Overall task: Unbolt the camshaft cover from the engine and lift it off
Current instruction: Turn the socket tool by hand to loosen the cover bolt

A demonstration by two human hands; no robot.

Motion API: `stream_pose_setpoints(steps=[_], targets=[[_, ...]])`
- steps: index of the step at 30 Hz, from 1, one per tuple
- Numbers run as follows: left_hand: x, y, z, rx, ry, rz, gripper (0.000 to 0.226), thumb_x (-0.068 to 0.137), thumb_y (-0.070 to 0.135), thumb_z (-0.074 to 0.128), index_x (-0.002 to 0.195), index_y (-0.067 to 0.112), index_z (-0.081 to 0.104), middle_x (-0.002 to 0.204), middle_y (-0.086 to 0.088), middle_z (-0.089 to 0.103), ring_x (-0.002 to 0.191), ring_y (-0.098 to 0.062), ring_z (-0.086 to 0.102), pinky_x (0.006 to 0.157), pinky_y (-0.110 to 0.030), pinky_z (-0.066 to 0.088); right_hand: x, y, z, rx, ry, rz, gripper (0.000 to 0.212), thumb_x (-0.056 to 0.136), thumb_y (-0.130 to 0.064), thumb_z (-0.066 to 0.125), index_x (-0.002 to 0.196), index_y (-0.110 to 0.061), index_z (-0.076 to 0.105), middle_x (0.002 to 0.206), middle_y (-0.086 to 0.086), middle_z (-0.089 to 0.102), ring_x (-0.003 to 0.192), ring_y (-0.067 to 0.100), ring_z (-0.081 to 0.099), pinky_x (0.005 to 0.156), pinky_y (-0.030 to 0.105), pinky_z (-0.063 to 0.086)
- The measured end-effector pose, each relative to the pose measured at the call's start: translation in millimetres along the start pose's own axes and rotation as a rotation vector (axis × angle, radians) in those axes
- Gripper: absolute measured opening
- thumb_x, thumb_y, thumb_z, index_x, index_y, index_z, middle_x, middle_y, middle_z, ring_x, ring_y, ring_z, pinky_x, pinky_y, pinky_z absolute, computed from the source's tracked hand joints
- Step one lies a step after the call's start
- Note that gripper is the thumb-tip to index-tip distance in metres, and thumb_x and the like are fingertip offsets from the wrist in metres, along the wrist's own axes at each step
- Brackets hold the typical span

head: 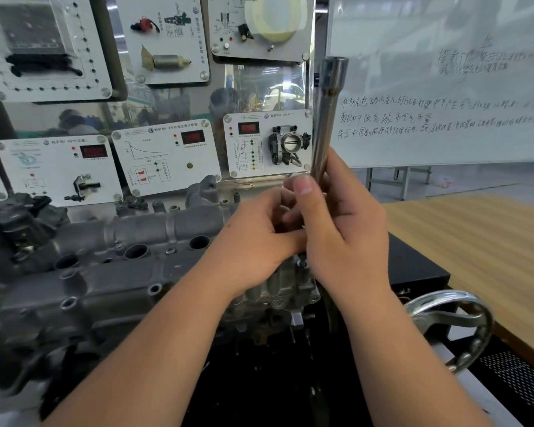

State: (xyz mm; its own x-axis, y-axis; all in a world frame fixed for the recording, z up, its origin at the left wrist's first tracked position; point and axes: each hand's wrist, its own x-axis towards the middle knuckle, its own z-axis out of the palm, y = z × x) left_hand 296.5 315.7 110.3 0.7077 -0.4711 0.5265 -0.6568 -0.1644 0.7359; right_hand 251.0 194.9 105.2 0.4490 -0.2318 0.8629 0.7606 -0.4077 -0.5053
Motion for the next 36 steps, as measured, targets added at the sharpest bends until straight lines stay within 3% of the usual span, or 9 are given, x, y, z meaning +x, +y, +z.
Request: stream_pose_setpoints(steps=[3,7,15,18,22,26,29,34,36], targets=[[-0.3,-1.5,-0.7,-0.076,-0.046,-0.007,0.029,0.079,0.028,0.075,0.106,0.020,0.067,0.077,0.013,0.068,0.086,-0.018,0.073,0.085,-0.043,0.062,-1.1,-0.1,-0.2,-0.021,0.032,0.002,0.018,0.102,-0.029,0.050,0.104,-0.020,0.065,0.072,-0.007,0.064,0.068,0.016,0.066,0.060,0.033,0.053],[-1.6,-2.4,-2.3,-0.266,-0.129,-0.018,0.031,0.090,0.026,0.068,0.120,0.031,0.065,0.108,0.001,0.078,0.107,-0.009,0.072,0.090,-0.021,0.055,-0.3,-0.7,-1.2,-0.026,0.006,-0.006,0.028,0.105,-0.028,0.046,0.116,-0.014,0.067,0.074,-0.013,0.065,0.072,0.009,0.067,0.062,0.017,0.049],[-1.3,-2.7,0.9,-0.160,-0.067,-0.006,0.039,0.087,0.031,0.072,0.123,0.021,0.063,0.112,-0.016,0.072,0.109,-0.032,0.070,0.100,-0.053,0.055,2.4,1.2,-4.1,0.026,-0.045,0.057,0.039,0.106,-0.032,0.042,0.140,-0.017,0.055,0.084,-0.004,0.072,0.082,0.015,0.072,0.070,0.033,0.057],[0.3,-2.3,0.1,-0.066,-0.046,0.008,0.041,0.076,0.045,0.072,0.115,0.035,0.066,0.095,0.002,0.074,0.095,-0.018,0.074,0.089,-0.043,0.061,2.9,-1.0,-3.8,0.046,-0.038,0.014,0.030,0.102,-0.034,0.051,0.132,-0.033,0.057,0.079,-0.007,0.068,0.072,0.016,0.071,0.065,0.032,0.057],[0.8,-4.7,0.9,-0.047,-0.043,-0.032,0.041,0.067,0.050,0.071,0.102,0.030,0.066,0.078,0.012,0.069,0.080,-0.015,0.071,0.082,-0.045,0.062,1.7,1.2,-4.4,-0.023,0.017,0.014,0.017,0.103,-0.025,0.051,0.107,-0.021,0.067,0.074,-0.008,0.066,0.070,0.017,0.068,0.063,0.041,0.056],[-2.2,-4.6,-1.9,-0.190,-0.089,-0.022,0.034,0.082,0.044,0.070,0.112,0.027,0.068,0.099,0.007,0.077,0.102,-0.014,0.073,0.094,-0.033,0.059,0.6,1.6,-5.4,-0.034,-0.041,0.018,0.038,0.106,-0.025,0.044,0.142,-0.021,0.055,0.093,-0.010,0.073,0.080,0.011,0.070,0.070,0.023,0.055],[-3.9,-3.3,-2.4,-0.189,-0.089,-0.029,0.029,0.087,0.038,0.070,0.113,0.025,0.067,0.101,0.003,0.078,0.103,-0.015,0.074,0.095,-0.035,0.059,-0.4,1.7,-4.2,0.044,-0.050,0.029,0.048,0.105,-0.026,0.043,0.151,-0.036,0.033,0.101,-0.011,0.074,0.083,0.013,0.071,0.076,0.030,0.056],[-1.5,-4.9,-0.3,-0.125,-0.031,-0.029,0.041,0.075,0.047,0.074,0.112,0.031,0.067,0.098,-0.009,0.077,0.097,-0.040,0.073,0.088,-0.061,0.058,1.4,0.6,-5.0,0.030,-0.045,0.032,0.048,0.102,-0.032,0.053,0.148,-0.022,0.049,0.091,-0.009,0.070,0.078,0.017,0.071,0.071,0.040,0.059],[-0.8,-6.4,0.6,-0.063,-0.004,-0.025,0.042,0.068,0.053,0.072,0.106,0.037,0.066,0.087,-0.001,0.077,0.086,-0.029,0.075,0.081,-0.052,0.062,1.8,0.2,-4.9,0.043,-0.001,0.056,0.036,0.101,-0.026,0.057,0.136,-0.020,0.062,0.086,-0.013,0.068,0.077,0.016,0.070,0.069,0.035,0.057]])
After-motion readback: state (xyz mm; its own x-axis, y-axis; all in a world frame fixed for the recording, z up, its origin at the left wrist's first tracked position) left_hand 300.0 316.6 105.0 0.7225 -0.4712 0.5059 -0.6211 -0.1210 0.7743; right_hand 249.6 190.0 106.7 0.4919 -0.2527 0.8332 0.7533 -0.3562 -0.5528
